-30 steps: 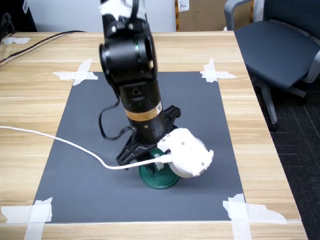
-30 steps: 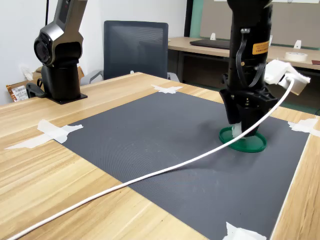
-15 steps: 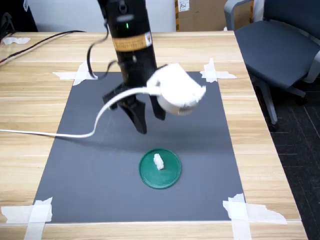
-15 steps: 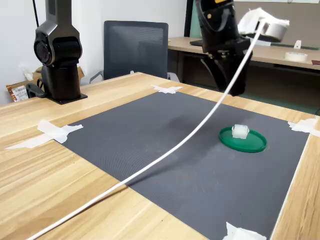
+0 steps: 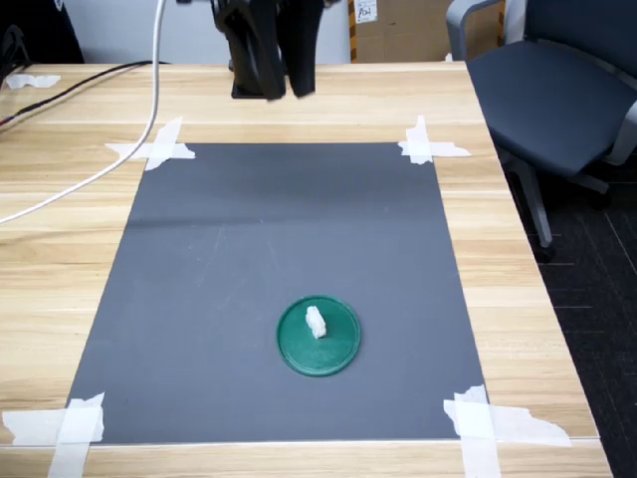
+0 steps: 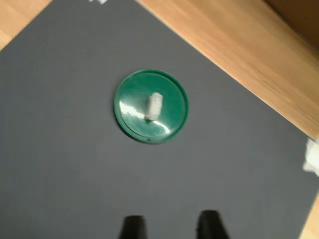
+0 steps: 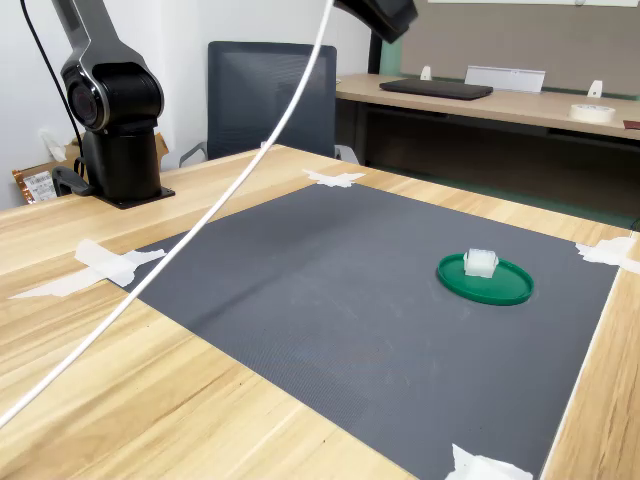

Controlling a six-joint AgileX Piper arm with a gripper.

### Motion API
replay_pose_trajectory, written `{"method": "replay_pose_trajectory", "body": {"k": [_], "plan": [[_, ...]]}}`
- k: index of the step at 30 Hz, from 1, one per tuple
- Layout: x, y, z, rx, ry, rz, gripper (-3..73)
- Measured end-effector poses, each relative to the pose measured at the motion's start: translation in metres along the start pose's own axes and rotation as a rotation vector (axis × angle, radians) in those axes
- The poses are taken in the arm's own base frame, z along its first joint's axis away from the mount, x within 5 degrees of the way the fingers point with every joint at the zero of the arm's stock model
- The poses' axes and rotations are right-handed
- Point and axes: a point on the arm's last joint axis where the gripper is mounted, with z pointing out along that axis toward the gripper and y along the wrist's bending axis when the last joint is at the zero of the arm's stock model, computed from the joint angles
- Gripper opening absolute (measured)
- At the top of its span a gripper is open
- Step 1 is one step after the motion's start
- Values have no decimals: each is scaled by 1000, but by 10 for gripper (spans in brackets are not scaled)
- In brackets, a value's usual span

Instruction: Grasp a white terminal and put it in the green lid.

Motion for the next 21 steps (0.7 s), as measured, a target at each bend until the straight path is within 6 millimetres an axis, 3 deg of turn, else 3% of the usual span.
{"method": "replay_pose_trajectory", "body": {"k": [4,6,12,21], "plan": [[24,2,-31,106,-79,68,32],[34,8,-44,147,-119,99,-4],[63,38,-67,168,-220,161,-25],[116,73,-67,203,-222,188,-27]]}}
